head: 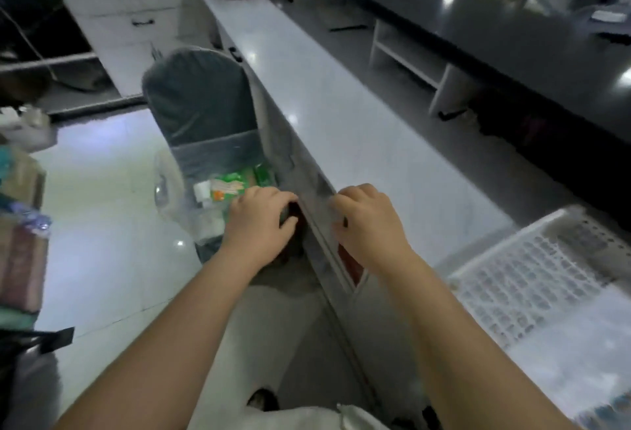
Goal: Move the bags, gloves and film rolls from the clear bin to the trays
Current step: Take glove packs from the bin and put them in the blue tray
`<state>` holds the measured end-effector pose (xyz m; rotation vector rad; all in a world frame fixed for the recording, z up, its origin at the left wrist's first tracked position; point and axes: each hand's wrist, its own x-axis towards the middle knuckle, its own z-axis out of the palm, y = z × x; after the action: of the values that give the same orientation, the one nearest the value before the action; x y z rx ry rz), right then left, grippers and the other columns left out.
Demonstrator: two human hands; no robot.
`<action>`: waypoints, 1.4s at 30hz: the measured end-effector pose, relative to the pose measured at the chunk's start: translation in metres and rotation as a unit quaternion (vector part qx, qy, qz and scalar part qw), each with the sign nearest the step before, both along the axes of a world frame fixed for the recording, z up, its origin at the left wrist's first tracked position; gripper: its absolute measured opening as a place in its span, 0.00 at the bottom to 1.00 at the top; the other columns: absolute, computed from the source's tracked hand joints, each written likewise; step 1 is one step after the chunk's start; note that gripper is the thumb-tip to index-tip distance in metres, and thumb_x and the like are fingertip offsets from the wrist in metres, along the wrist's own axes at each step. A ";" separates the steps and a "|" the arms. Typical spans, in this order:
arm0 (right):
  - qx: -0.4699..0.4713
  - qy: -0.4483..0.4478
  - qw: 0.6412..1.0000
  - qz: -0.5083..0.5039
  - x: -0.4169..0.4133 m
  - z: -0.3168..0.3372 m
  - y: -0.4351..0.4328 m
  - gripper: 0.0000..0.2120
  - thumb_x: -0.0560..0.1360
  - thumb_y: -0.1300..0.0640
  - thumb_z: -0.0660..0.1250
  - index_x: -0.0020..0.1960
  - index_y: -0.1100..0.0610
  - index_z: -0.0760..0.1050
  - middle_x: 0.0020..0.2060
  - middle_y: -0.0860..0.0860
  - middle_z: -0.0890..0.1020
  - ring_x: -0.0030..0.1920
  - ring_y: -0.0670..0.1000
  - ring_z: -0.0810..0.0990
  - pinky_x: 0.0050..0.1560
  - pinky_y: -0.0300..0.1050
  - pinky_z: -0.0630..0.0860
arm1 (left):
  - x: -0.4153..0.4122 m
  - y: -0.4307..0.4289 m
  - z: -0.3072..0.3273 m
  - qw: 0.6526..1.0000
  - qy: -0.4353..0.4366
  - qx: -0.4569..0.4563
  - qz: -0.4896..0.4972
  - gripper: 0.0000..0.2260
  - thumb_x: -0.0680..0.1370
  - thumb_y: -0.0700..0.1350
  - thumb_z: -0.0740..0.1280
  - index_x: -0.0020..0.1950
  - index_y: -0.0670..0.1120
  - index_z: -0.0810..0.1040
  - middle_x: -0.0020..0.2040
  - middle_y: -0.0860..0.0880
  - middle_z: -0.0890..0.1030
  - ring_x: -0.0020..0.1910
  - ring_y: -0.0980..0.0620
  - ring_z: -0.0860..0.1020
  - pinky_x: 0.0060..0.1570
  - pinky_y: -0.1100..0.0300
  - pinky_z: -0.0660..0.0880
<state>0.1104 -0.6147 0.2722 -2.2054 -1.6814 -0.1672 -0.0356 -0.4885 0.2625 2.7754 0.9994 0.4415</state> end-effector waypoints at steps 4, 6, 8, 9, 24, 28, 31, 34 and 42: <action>-0.027 0.000 0.997 0.069 -0.036 -0.019 0.113 0.13 0.70 0.58 0.70 0.54 0.55 0.79 0.51 0.53 0.81 0.51 0.59 0.76 0.48 0.52 0.73 | -0.051 0.090 -0.026 0.997 0.018 -0.029 0.071 0.16 0.74 0.53 0.68 0.61 0.53 0.77 0.59 0.49 0.78 0.58 0.45 0.72 0.56 0.50 0.68; -0.041 0.018 0.995 0.084 -0.048 -0.031 0.162 0.14 0.71 0.57 0.69 0.57 0.54 0.78 0.53 0.52 0.81 0.53 0.58 0.75 0.51 0.52 0.73 | -0.070 0.130 -0.040 0.993 0.029 -0.054 0.097 0.16 0.73 0.52 0.67 0.60 0.53 0.77 0.59 0.50 0.77 0.58 0.46 0.73 0.56 0.51 0.68; -0.054 0.039 0.994 0.091 -0.056 -0.042 0.201 0.15 0.71 0.57 0.69 0.58 0.53 0.78 0.54 0.51 0.80 0.55 0.57 0.75 0.52 0.52 0.73 | -0.081 0.165 -0.052 0.990 0.031 -0.071 0.121 0.16 0.73 0.51 0.67 0.60 0.53 0.76 0.59 0.50 0.77 0.57 0.46 0.73 0.55 0.51 0.69; -0.063 0.046 0.992 0.097 -0.058 -0.047 0.219 0.15 0.71 0.57 0.69 0.58 0.53 0.78 0.54 0.51 0.80 0.55 0.56 0.74 0.52 0.51 0.72 | -0.085 0.182 -0.058 0.988 0.033 -0.077 0.132 0.17 0.73 0.51 0.67 0.61 0.53 0.75 0.59 0.50 0.77 0.57 0.46 0.73 0.55 0.51 0.68; -0.249 0.128 0.951 0.131 0.058 -0.178 0.462 0.18 0.72 0.58 0.68 0.61 0.53 0.76 0.57 0.51 0.78 0.57 0.56 0.72 0.56 0.51 0.71 | 0.001 0.382 -0.181 0.942 0.123 -0.217 0.225 0.24 0.74 0.51 0.67 0.69 0.54 0.68 0.64 0.48 0.73 0.63 0.44 0.69 0.57 0.49 0.67; -0.308 0.144 0.932 0.122 0.087 -0.222 0.509 0.20 0.72 0.59 0.67 0.63 0.53 0.74 0.59 0.52 0.77 0.59 0.57 0.71 0.57 0.52 0.70 | 0.033 0.419 -0.220 0.929 0.147 -0.259 0.220 0.25 0.74 0.49 0.66 0.71 0.53 0.68 0.67 0.47 0.71 0.65 0.44 0.67 0.60 0.49 0.65; -0.337 0.153 0.922 0.112 0.099 -0.252 0.541 0.19 0.71 0.58 0.68 0.62 0.53 0.74 0.59 0.54 0.77 0.59 0.58 0.72 0.55 0.51 0.70 | 0.054 0.453 -0.248 0.927 0.166 -0.271 0.200 0.24 0.74 0.48 0.66 0.70 0.52 0.68 0.68 0.47 0.70 0.65 0.44 0.66 0.61 0.47 0.65; -0.348 0.177 0.917 0.084 0.109 -0.286 0.569 0.20 0.71 0.56 0.71 0.62 0.55 0.75 0.58 0.55 0.77 0.58 0.59 0.71 0.54 0.50 0.70 | 0.072 0.491 -0.283 0.924 0.188 -0.282 0.179 0.25 0.74 0.48 0.67 0.71 0.52 0.67 0.70 0.47 0.69 0.66 0.43 0.66 0.61 0.47 0.65; -0.316 0.346 0.882 -0.040 0.123 -0.373 0.605 0.20 0.69 0.72 0.68 0.60 0.65 0.75 0.55 0.64 0.78 0.55 0.62 0.76 0.54 0.41 0.68 | 0.126 0.567 -0.395 0.917 0.227 -0.308 0.113 0.28 0.75 0.44 0.66 0.75 0.48 0.62 0.74 0.43 0.63 0.73 0.42 0.60 0.66 0.42 0.62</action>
<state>0.2332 -0.0097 -0.1007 -2.3149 -1.3181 1.1692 0.0906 0.0782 -0.1322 2.2197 1.2818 -0.4557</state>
